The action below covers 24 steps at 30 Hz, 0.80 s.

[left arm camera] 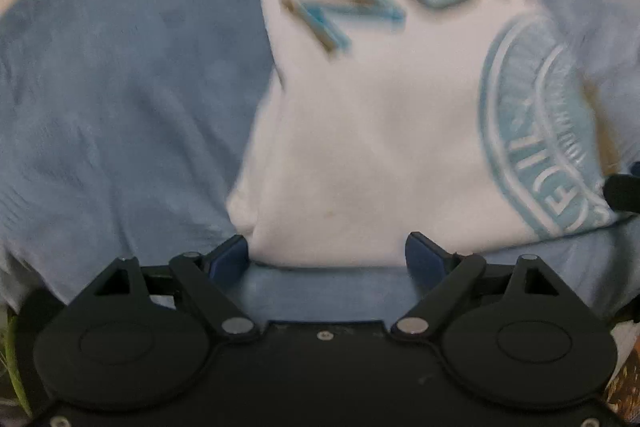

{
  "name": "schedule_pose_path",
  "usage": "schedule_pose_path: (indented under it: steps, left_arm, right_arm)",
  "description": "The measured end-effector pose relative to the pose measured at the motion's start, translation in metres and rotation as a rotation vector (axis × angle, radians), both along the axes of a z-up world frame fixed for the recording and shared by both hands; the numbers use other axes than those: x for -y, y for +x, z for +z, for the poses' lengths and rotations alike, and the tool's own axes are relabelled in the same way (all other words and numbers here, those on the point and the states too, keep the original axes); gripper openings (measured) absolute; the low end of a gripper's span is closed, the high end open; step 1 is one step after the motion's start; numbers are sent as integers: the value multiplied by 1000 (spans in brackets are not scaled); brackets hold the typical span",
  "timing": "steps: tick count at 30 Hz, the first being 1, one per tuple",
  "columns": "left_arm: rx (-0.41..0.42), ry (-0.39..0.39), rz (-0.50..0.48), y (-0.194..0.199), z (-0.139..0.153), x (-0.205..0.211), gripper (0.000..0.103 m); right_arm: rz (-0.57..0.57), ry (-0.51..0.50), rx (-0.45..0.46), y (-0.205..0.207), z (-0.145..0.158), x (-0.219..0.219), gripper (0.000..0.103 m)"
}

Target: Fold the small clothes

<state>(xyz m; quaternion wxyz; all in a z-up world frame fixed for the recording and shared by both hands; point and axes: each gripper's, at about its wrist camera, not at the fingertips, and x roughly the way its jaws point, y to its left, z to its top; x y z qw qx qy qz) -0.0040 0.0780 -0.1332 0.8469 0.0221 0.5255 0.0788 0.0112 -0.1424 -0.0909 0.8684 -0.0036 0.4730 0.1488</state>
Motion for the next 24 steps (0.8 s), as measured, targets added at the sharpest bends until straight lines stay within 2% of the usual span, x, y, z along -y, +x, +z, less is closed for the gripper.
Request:
schedule_pose_path:
  steps: [2, 4, 7, 10, 15, 18, 24]
  left_arm:
    - [16, -22, 14, -1, 9, -4, 89]
    - [43, -7, -8, 0, 25, -5, 87]
    - [154, 9, -32, -3, 61, -14, 87]
    - [215, -65, -48, 12, 77, -37, 87]
    - [194, -162, -8, 57, 64, -66, 87]
    - [165, -155, -29, 82, 48, -68, 87]
    - [111, -300, -38, 112, 28, -62, 89]
  right_arm:
    - [-24, 48, -20, 4, 1, 8, 45]
    - [-27, 94, -8, 7, 17, 15, 45]
    - [-68, 123, 64, 15, 40, 24, 54]
    - [-82, 130, 91, 34, 48, 28, 55]
    - [-69, 139, 66, 69, 38, 24, 55]
    - [-77, 151, 11, 86, 25, 18, 55]
    - [-42, 177, -52, 108, 12, 11, 56]
